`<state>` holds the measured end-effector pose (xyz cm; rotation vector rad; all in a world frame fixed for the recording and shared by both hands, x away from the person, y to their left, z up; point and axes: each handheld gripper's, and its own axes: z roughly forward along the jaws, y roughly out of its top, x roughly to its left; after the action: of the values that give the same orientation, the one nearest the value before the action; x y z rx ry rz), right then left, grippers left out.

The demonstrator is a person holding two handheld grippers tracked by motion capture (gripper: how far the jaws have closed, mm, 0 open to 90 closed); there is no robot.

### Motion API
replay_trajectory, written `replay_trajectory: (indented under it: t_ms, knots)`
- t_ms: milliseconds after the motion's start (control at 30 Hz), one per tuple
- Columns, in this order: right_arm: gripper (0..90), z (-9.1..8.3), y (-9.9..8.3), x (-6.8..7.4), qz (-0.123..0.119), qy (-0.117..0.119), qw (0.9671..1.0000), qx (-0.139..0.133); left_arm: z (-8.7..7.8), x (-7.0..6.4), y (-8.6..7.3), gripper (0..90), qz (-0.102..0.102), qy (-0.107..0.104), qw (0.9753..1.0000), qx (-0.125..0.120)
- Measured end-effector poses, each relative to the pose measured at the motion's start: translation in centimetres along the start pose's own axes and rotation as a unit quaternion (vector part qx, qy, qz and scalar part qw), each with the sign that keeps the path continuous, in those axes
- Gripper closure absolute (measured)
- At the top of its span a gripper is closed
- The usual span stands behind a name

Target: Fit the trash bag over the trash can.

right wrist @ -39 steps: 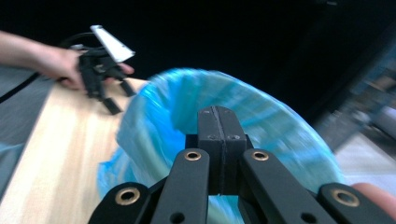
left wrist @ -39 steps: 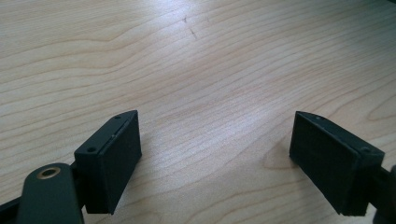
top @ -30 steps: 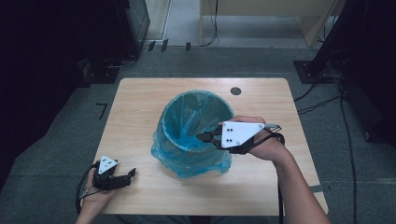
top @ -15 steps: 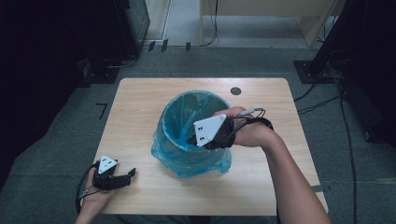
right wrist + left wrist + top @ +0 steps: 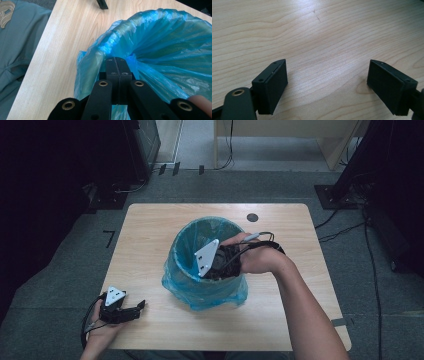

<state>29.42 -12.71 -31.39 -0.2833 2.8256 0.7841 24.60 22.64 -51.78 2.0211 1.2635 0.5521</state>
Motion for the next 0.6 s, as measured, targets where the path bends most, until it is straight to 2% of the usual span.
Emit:
replay_trajectory:
  t_ms: [200,333,500,600]
  knots:
    - [90.0,1.2,0.9,-0.3,-0.011,0.004,0.9995,0.03,0.0,0.0,0.0,16.3,0.0,-0.001,1.0,0.0]
    - [90.0,2.3,1.0,-0.8,-0.017,0.015,0.999,0.037,0.0,0.1,0.0,16.3,-0.001,-0.002,1.0,0.0]
    - [90.0,3.9,0.9,-1.3,-0.009,0.04,0.997,0.066,0.0,0.1,0.0,16.3,-0.002,-0.003,1.0,-0.001]
    - [90.0,4.2,0.9,-1.5,-0.007,0.041,0.997,0.066,0.0,0.1,0.0,16.3,-0.003,-0.003,1.0,-0.001]
